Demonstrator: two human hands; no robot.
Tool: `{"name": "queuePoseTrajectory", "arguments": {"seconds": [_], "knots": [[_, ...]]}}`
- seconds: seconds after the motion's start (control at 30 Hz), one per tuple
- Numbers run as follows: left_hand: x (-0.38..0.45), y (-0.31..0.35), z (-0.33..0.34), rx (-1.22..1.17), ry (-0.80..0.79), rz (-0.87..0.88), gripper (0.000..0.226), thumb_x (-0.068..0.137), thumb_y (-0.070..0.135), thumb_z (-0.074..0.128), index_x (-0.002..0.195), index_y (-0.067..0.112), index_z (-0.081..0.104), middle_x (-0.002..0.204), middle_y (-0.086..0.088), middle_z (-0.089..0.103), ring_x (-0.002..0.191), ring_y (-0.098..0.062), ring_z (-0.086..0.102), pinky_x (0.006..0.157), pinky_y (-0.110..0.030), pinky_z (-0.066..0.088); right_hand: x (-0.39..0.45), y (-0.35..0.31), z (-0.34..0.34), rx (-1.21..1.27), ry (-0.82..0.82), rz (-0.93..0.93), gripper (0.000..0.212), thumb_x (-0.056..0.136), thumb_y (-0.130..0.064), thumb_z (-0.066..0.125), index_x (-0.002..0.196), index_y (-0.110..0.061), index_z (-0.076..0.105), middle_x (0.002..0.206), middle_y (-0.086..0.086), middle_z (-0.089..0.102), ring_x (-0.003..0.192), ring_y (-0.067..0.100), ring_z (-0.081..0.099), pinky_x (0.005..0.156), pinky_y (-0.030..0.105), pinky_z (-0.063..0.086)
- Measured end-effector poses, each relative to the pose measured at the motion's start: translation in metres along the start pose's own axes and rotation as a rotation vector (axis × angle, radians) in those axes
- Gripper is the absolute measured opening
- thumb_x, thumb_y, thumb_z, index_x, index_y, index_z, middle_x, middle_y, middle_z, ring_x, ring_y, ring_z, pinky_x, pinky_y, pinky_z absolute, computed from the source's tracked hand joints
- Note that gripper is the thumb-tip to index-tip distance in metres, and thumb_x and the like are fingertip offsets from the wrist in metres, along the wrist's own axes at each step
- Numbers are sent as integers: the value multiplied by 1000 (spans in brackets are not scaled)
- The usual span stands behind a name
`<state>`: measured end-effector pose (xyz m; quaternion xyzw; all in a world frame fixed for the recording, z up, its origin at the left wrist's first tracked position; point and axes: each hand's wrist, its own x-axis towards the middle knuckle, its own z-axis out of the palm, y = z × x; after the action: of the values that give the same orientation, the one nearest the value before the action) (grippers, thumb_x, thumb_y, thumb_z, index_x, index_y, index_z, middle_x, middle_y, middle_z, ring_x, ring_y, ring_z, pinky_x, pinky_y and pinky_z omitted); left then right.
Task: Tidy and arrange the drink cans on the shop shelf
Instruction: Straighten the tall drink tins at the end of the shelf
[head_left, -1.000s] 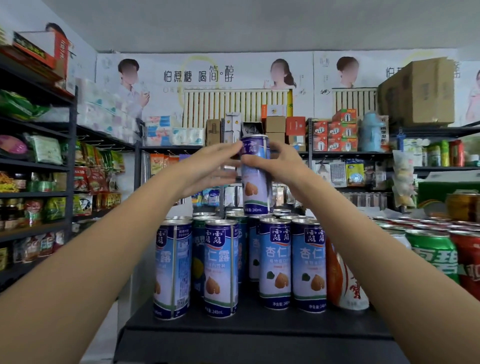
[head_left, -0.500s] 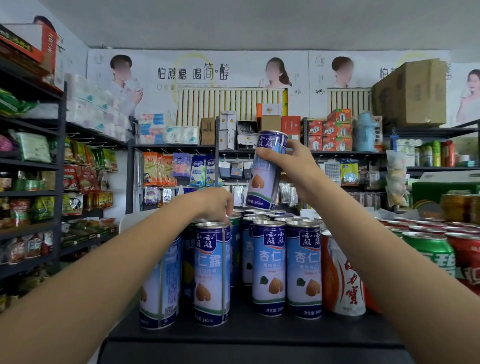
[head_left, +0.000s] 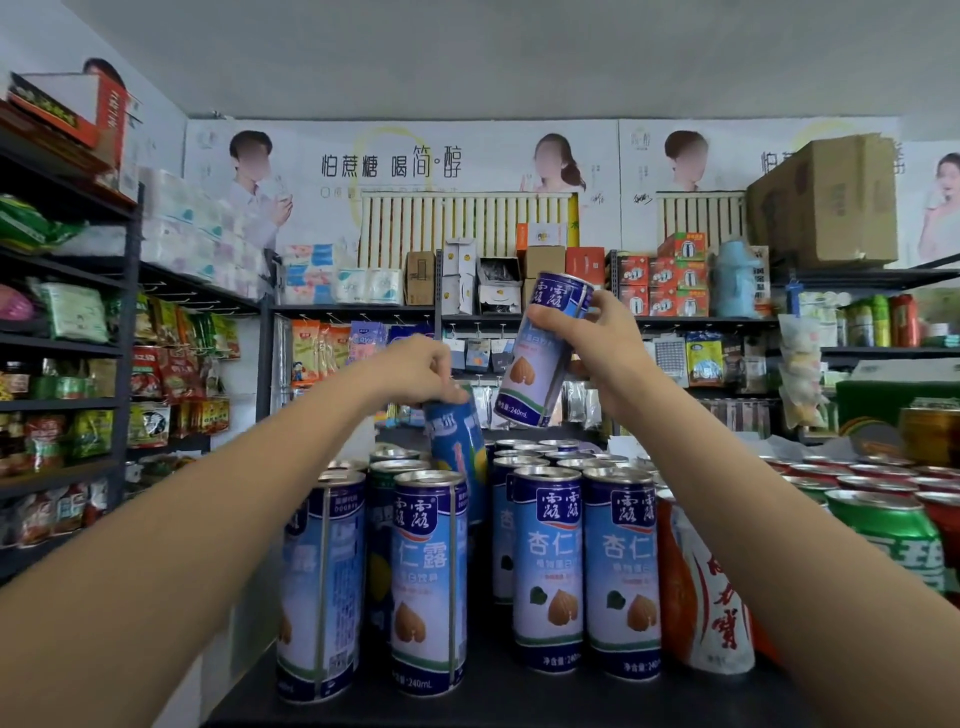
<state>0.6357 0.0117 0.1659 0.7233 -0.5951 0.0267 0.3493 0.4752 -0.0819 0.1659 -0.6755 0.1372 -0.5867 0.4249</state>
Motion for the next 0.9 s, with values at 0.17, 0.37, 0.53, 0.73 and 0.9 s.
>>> {"name": "queuePoseTrajectory", "arguments": {"seconds": [0.17,0.37,0.53,0.73,0.9], "knots": [[-5,-3,-31,-217,152,-8,21,81,14,67,72,10,48,97,-13,60,95,-29,60,86,-43,53,2,2,6,25,9,12,55,77,-23,73,122,-10,45,106,4,58,95,21,61,79,36,52],[-8,-8,-49,-373,384,30,21,82,9,65,71,9,47,95,-10,56,102,-31,57,87,-40,52,5,0,15,53,20,18,43,78,-21,73,110,-13,46,96,0,58,88,18,59,73,34,51],[-9,-11,-66,-371,559,54,27,81,10,66,66,13,45,99,-11,56,104,-32,56,89,-47,50,7,-3,22,-45,-40,79,43,76,-15,73,108,-8,45,97,7,58,77,16,58,59,29,50],[-12,-20,-66,-271,584,60,27,79,12,69,66,14,45,116,-14,57,99,-23,53,86,-42,50,3,2,39,-267,-268,195,47,75,-12,74,106,-8,39,99,12,57,84,21,58,66,35,55],[-17,-26,-67,-206,616,60,29,80,13,68,65,15,44,121,-10,54,110,-25,49,87,-40,47,-2,7,51,-523,-477,202,52,76,-5,71,116,-2,38,95,11,55,75,18,55,68,33,53]]}}
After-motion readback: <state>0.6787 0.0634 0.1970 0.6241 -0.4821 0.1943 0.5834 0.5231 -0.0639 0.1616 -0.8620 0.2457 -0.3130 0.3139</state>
